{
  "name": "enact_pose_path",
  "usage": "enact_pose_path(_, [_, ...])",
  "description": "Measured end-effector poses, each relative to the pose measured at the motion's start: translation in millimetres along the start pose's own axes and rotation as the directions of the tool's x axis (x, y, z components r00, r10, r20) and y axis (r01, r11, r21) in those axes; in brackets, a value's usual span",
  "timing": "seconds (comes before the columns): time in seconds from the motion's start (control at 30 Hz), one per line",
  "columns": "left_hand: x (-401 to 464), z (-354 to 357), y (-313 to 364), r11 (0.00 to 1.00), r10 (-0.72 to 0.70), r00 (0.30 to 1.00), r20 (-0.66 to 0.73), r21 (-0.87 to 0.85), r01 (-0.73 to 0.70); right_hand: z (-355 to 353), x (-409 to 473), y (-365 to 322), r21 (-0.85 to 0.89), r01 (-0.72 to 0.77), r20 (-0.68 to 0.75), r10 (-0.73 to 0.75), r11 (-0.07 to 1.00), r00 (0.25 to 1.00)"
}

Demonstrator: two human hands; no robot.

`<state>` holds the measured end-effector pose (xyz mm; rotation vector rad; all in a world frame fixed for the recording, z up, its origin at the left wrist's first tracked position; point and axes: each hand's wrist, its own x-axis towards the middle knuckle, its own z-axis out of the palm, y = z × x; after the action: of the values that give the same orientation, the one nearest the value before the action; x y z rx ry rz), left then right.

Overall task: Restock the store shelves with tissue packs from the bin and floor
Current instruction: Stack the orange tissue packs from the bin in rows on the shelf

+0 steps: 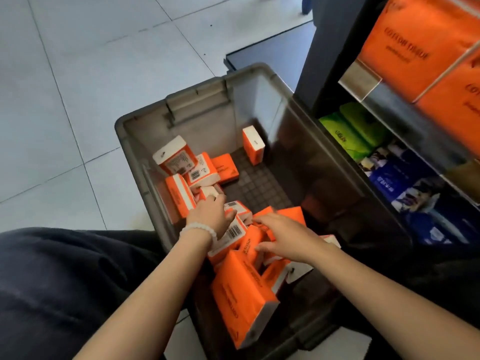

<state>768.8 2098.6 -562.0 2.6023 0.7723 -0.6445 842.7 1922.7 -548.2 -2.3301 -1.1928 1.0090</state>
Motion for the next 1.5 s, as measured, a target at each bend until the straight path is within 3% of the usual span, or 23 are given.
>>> enact_pose_path(0.27, [11,17,-3,0.994,-0.092,0.973,0.210,-0.036,0.102,17,12,10,0.274,-0.179,0.031,0.177,0.945,0.984])
enact_pose_path(0.47, [12,23,1,0.986,-0.157,0.943,0.295,-0.010,0.167,27,11,15,0.434,-0.347,0.180,0.297,0.831,0.938])
enact_pose_path(0.67, [10,28,5,0.976,-0.135,0.914,0.382,-0.110,0.190,31,10,19,0.400,-0.422,0.249,0.346,0.814,0.905])
enact_pose_path(0.8, [7,26,7,0.956,-0.121,0.912,0.392,-0.200,0.213,31,9,24,0.484,-0.516,0.289,0.427,0.707,0.857])
enact_pose_path(1.1, [1,16,13,0.962,0.042,0.976,0.212,-0.273,0.018,13,4,17,0.629,-0.480,0.200,0.469,0.612,0.860])
enact_pose_path(1.27, [-10,-6,12,0.933,0.071,0.997,0.000,-0.353,-0.067,-14,-13,6,0.605,-0.432,0.033,0.520,0.669,0.853])
enact_pose_path(1.5, [-59,-68,46,0.908,0.178,0.917,-0.358,-0.301,-0.293,-75,-73,-27,0.753,-0.255,-0.086,0.475,0.606,0.876])
